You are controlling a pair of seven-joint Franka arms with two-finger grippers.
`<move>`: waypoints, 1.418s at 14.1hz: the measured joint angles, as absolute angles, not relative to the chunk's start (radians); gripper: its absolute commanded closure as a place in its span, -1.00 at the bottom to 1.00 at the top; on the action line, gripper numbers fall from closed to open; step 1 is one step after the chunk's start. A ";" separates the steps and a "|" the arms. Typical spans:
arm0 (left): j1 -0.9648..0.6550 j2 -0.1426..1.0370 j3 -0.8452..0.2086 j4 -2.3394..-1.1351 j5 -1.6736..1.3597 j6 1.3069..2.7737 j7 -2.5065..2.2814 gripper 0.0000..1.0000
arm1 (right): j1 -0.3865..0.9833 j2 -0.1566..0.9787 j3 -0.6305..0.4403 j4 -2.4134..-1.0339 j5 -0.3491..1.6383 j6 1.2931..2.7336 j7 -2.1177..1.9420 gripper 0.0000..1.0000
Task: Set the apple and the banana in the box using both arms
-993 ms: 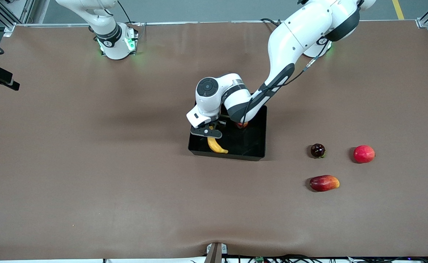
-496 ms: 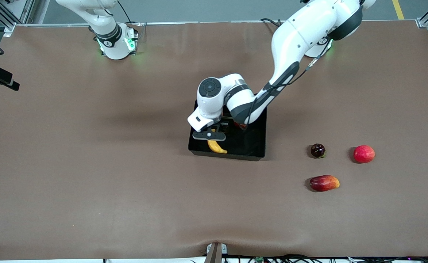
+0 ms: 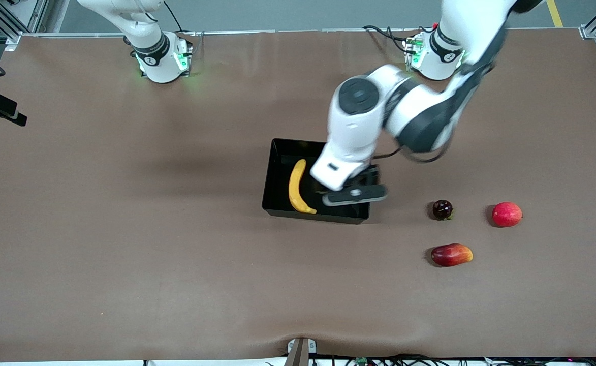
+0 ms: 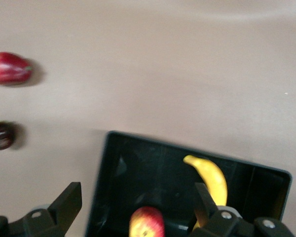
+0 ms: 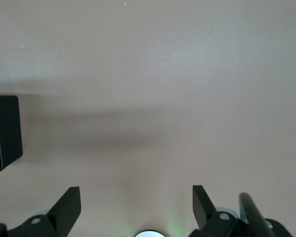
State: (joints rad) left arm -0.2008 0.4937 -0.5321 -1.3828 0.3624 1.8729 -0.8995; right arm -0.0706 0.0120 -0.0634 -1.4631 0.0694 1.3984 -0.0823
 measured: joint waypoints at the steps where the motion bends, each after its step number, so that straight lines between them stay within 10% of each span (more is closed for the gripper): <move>1: -0.172 0.463 -0.531 -1.384 0.339 1.846 -0.869 -1.00 | -0.071 0.012 -0.063 -1.463 0.069 1.398 -0.082 -1.00; 14: 0.126 0.159 -0.522 -1.400 0.233 1.537 -0.350 -1.00 | -0.071 0.013 -0.063 -1.464 0.069 1.392 -0.082 -1.00; 20: 0.009 0.002 -0.162 -1.564 0.086 1.567 -0.096 -1.00 | -0.071 0.013 -0.064 -1.464 0.069 1.392 -0.082 -1.00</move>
